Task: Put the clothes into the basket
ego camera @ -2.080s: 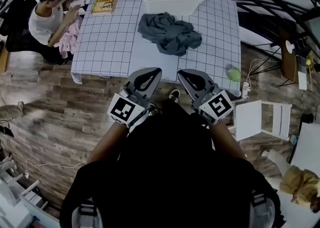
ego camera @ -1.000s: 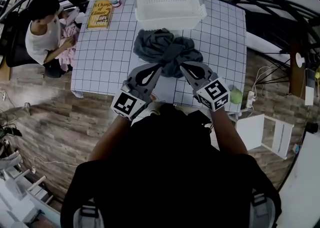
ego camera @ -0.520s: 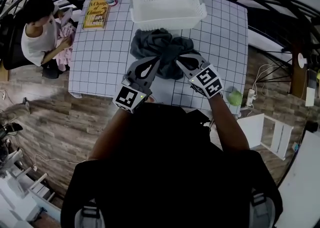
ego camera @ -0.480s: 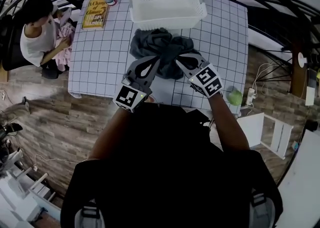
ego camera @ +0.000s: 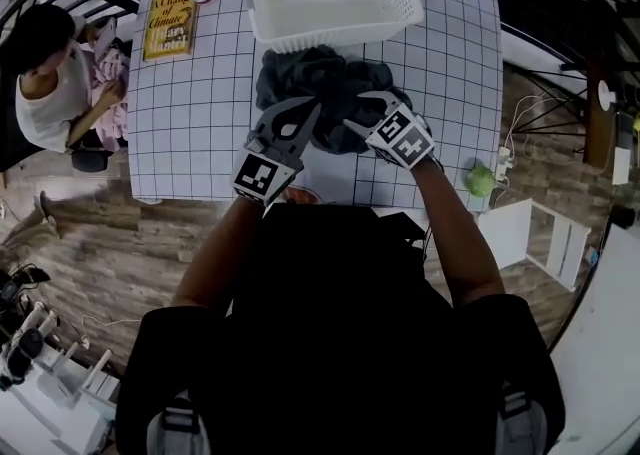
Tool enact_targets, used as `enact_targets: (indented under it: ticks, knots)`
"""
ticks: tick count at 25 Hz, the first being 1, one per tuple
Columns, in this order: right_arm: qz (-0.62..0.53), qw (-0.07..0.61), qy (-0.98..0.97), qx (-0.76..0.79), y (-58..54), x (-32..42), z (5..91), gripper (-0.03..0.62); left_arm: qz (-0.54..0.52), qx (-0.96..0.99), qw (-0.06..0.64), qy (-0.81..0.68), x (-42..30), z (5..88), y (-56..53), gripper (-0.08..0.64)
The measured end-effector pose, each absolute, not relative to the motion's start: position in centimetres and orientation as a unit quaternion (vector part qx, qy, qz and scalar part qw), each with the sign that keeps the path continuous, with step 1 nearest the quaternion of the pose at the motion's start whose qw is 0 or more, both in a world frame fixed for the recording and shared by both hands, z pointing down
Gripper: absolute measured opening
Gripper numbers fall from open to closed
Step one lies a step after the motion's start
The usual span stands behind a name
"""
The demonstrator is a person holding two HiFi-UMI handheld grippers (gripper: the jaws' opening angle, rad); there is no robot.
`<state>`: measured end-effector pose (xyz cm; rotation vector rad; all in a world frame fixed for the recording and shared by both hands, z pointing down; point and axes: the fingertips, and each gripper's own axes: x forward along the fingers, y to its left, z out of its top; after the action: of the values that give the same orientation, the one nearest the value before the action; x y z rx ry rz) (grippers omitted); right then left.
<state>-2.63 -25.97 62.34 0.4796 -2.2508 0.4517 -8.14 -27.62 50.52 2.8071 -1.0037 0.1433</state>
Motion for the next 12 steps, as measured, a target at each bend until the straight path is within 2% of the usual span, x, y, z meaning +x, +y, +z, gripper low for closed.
enact_targets:
  ticks: [4,12]
  knots:
    - [0.177,0.420,-0.875,0.163,-27.0,-3.5,65.3,0.280,0.055,0.941,0.085,-0.323,-8.3,52.5,-29.1,0.003]
    - [0.163,0.481,-0.851,0.132,-28.3,-4.4,70.5,0.423,0.061,0.943,0.099,-0.313,-8.2,55.2,-31.3,0.003]
